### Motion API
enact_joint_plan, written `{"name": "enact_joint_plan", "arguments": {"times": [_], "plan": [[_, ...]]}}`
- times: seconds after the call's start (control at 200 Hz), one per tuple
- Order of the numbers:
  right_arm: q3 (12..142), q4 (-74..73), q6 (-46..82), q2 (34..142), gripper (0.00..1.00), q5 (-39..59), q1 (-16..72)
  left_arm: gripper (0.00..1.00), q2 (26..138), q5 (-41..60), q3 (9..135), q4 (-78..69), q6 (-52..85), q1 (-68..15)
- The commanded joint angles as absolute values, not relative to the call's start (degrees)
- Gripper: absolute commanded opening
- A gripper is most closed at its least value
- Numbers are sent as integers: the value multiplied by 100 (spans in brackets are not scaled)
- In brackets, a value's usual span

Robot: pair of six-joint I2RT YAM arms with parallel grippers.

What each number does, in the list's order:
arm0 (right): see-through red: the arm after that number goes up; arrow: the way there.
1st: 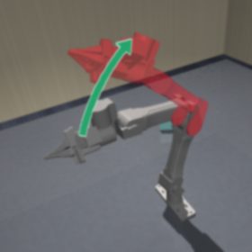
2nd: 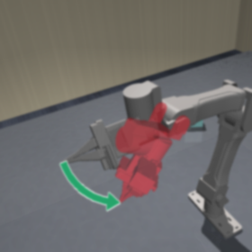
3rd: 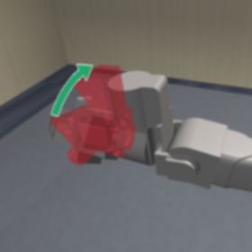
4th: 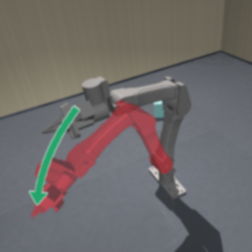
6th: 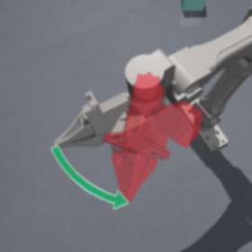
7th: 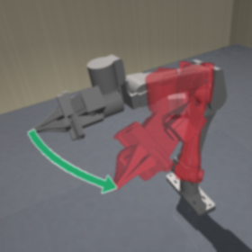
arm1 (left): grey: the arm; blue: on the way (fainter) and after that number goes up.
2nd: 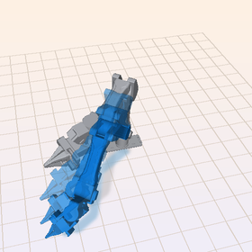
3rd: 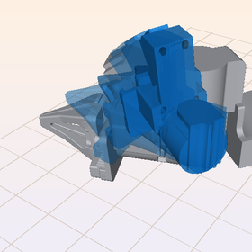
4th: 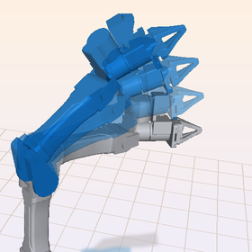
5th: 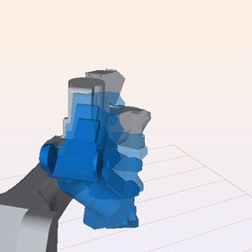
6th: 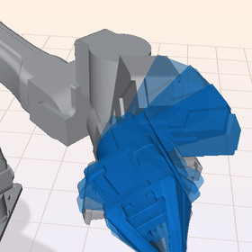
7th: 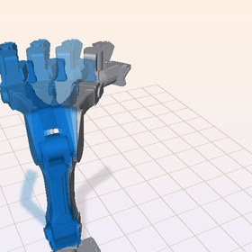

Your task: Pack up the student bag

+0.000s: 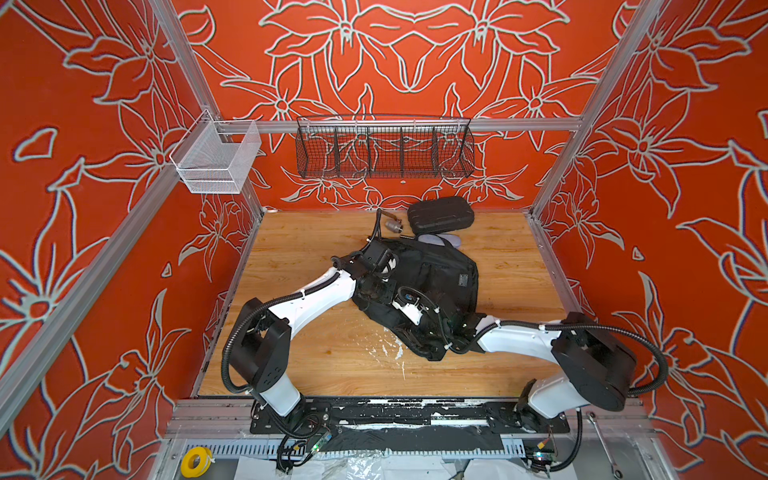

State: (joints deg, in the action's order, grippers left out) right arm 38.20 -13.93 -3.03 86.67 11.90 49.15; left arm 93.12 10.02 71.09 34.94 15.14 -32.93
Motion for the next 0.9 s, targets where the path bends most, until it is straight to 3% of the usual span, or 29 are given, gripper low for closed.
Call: {"name": "enact_joint_plan", "arguments": {"times": [0.0,0.2,0.38,0.51,0.655,0.741,0.896], "plan": [[3784,-1728,-579,8677,57,1260,4899,0,9054,993,7075,3454,1595,-3320],[3757,-1981,-711,8784,60,1623,4769,0,8945,995,7024,3399,1716,-3311],[3016,-3819,-678,8787,63,2510,4437,0,8731,1242,6861,3194,1949,-3310],[3477,-2997,-989,8975,62,2720,4372,0,8619,1351,6761,3129,2029,-3306],[3335,-3523,-744,9035,60,2857,4109,0,8498,1309,6659,3147,2026,-3309],[3574,-2919,-922,9094,58,2956,4061,0,8424,1301,6601,3104,2060,-3311],[4177,-1874,-1055,9390,44,3129,4061,0,8419,1294,6651,3109,2026,-3310]]}}
